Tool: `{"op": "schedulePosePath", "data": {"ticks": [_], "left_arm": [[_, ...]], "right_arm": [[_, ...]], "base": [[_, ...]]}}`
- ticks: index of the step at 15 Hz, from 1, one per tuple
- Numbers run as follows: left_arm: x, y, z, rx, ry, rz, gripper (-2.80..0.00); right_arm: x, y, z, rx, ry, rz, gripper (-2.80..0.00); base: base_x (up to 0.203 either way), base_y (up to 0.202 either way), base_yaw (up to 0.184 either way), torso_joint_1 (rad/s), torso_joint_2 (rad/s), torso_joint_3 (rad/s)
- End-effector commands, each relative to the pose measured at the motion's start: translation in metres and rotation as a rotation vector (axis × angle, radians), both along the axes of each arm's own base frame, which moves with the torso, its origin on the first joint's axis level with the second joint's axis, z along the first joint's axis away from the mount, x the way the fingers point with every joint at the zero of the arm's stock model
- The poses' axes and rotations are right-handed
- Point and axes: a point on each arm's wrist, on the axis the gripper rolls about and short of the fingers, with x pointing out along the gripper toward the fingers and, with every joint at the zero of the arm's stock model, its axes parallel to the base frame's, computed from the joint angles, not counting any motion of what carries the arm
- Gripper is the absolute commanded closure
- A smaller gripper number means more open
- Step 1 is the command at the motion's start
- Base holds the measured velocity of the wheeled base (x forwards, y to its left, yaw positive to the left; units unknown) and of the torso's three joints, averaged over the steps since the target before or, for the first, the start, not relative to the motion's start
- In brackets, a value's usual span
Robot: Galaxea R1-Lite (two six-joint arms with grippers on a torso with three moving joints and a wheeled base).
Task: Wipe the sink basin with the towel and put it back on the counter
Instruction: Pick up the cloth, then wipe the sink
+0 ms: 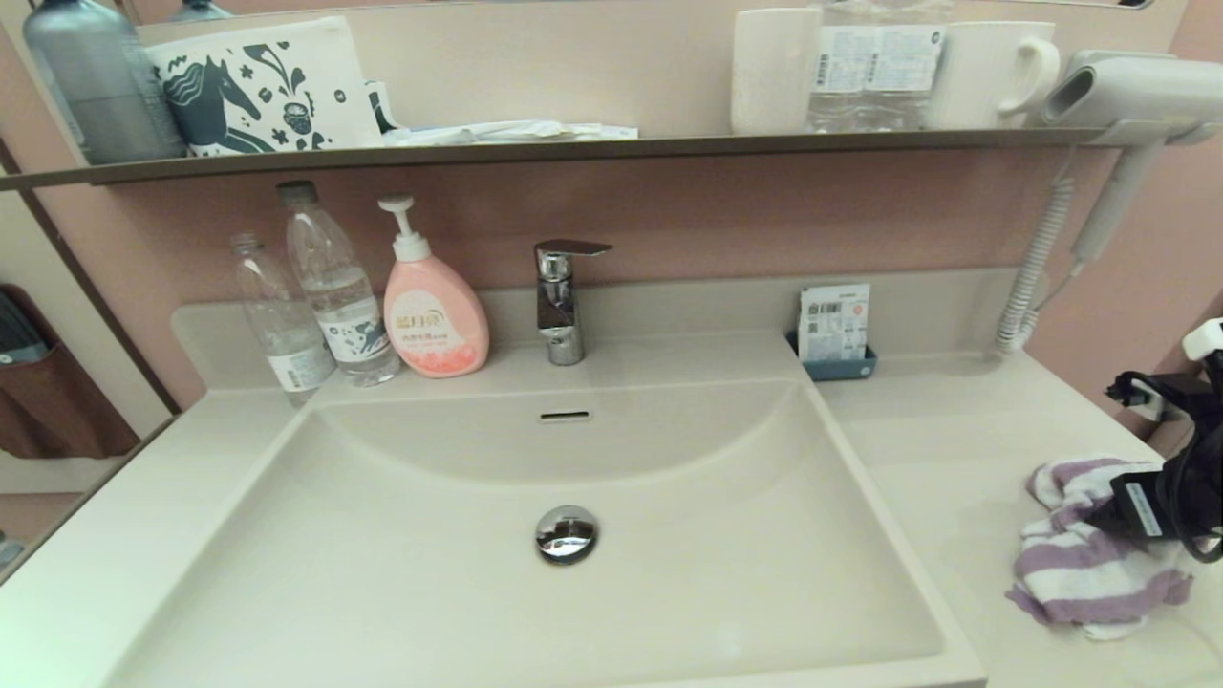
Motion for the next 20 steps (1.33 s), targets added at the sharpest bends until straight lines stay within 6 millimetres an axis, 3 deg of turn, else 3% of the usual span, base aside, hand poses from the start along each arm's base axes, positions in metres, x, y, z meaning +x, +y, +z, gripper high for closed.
{"op": "schedulePosePath", "data": {"ticks": [1,6,10,12,16,18,20], "left_arm": [[0.0,0.0,0.0,0.001,0.001,0.0,0.0],[0.0,0.0,0.0,-0.001,0.001,-0.001,0.0],[0.0,0.0,0.0,0.001,0.001,0.0,0.0],[0.0,0.0,0.0,-0.001,0.001,-0.001,0.0],[0.0,0.0,0.0,0.0,0.001,0.0,0.0],[0.0,0.0,0.0,0.001,0.001,0.0,0.0],[0.0,0.0,0.0,0.0,0.001,-0.001,0.0]], "right_arm": [[-0.005,0.0,0.004,-0.003,-0.014,-0.002,0.0],[-0.023,0.004,0.026,-0.008,-0.081,-0.009,0.0],[-0.032,0.018,0.07,0.046,-0.205,0.013,0.0],[-0.033,0.04,0.107,0.132,-0.334,0.011,0.0],[-0.055,0.113,0.196,0.429,-0.587,0.164,0.0],[-0.062,0.149,0.213,0.563,-0.577,0.235,0.0],[-0.05,0.177,0.2,0.589,-0.491,0.259,0.0]], "base": [[0.0,0.0,0.0,0.0,0.0,0.0],[0.0,0.0,0.0,0.0,0.0,0.0],[0.0,0.0,0.0,0.0,0.0,0.0],[0.0,0.0,0.0,0.0,0.0,0.0],[0.0,0.0,0.0,0.0,0.0,0.0],[0.0,0.0,0.0,0.0,0.0,0.0],[0.0,0.0,0.0,0.0,0.0,0.0]]}}
